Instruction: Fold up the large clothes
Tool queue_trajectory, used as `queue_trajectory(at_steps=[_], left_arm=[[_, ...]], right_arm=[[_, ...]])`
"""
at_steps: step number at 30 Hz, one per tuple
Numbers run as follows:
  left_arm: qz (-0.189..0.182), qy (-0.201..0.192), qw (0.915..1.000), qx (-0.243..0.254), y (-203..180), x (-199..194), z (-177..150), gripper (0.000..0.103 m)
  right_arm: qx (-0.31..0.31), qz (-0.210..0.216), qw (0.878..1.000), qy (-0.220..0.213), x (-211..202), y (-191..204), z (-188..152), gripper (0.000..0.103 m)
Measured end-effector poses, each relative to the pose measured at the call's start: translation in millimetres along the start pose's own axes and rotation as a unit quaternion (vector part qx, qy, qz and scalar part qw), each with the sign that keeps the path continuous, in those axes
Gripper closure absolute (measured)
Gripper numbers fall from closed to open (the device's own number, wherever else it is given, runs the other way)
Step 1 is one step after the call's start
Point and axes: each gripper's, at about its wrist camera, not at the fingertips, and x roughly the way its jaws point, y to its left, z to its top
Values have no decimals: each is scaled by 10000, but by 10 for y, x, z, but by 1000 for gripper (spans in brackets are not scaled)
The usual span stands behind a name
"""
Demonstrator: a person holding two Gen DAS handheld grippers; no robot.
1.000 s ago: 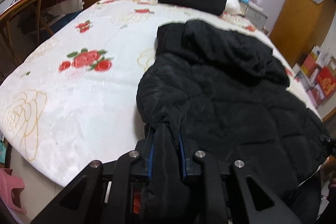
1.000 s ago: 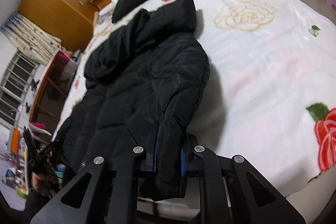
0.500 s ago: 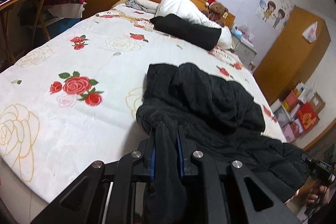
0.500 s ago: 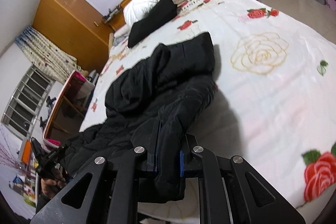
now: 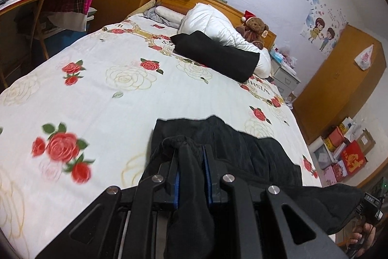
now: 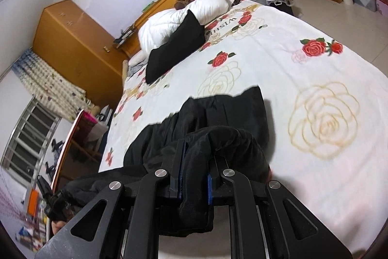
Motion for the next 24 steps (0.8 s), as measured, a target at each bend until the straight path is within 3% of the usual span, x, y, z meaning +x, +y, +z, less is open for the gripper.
queue_trajectory(at_steps=[6,11,17,20,22,24], left_arm=[[235,405,9989,-96,9,834,328,87],[511,808,9954,-12,49,1576,404,85],[472,946,9943,104,26,1912,365,79],[281,986,9947,21,55,1826,412,72],[99,916,9957,-53,82,1710,459,64],[-62,821,9966,-93,87,1568,503,52]], right_arm=[[247,-333,9987,299,696,-90,451,89],[484,-639,9938,771,1425,-263,668,87],[838,-612,9900,954,1786,-481,692,80],[805,-321,9924,875,1626,-482,722,68],[741,-40,9944,755,1482,-430,765,39],[631,124,9961,598,1329,-361,815,29]])
